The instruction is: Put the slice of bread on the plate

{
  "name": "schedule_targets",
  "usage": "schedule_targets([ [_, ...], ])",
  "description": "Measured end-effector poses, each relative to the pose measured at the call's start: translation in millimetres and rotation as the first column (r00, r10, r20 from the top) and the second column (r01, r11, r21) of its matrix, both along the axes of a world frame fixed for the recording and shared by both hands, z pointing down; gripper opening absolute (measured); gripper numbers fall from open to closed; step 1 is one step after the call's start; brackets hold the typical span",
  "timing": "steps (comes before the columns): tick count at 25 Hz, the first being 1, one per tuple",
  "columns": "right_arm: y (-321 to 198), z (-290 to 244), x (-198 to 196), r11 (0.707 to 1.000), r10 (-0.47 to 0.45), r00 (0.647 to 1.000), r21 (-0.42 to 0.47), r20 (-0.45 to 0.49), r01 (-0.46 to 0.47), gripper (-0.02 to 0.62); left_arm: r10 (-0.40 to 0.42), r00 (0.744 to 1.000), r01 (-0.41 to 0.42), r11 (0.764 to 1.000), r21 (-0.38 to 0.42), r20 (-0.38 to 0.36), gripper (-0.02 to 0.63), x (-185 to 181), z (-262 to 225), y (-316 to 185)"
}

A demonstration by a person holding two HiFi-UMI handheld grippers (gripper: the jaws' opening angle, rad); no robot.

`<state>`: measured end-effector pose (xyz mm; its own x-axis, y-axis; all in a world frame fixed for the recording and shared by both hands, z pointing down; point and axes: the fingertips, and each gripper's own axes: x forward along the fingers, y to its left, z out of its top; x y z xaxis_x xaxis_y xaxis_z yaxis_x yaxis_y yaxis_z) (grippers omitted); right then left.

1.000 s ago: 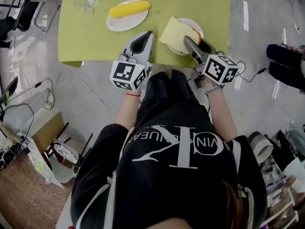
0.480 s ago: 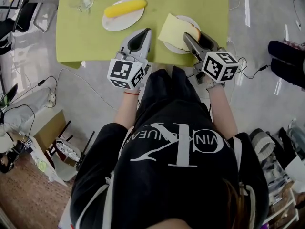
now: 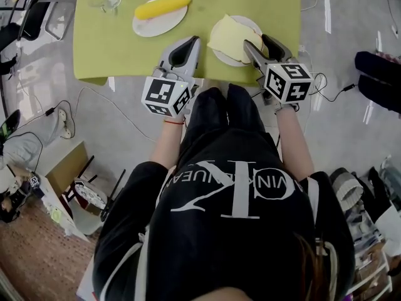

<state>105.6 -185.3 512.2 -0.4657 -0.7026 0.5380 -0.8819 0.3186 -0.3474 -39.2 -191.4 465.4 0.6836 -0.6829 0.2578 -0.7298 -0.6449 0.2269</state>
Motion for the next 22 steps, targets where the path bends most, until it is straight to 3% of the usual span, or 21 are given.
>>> schedule_targets([
  [3, -2, 2, 10, 1.000, -0.004, 0.998, 0.015, -0.061, 0.005, 0.242, -0.003, 1.000, 0.003, 1.000, 0.002, 0.001, 0.008, -1, 0, 1],
  [7, -3, -9, 17, 0.999, 0.006, 0.999, 0.052, -0.053, -0.004, 0.230, -0.009, 1.000, 0.009, 1.000, 0.009, 0.000, 0.009, -2, -3, 2],
  [16, -7, -36, 20, 0.988, -0.010, 0.999, 0.154, -0.038, 0.016, 0.093, -0.032, 0.999, 0.032, 0.998, 0.052, -0.004, 0.008, -5, -18, -11],
  [20, -9, -51, 24, 0.980, 0.000, 0.999, 0.201, -0.042, 0.009, 0.004, -0.042, 0.999, 0.042, 0.997, 0.072, -0.007, 0.008, -7, -28, -16],
  [22, -11, -60, 26, 0.974, 0.003, 0.999, 0.226, -0.034, 0.005, 0.002, -0.048, 0.999, 0.048, 0.995, 0.083, -0.010, 0.008, -8, -33, -18],
])
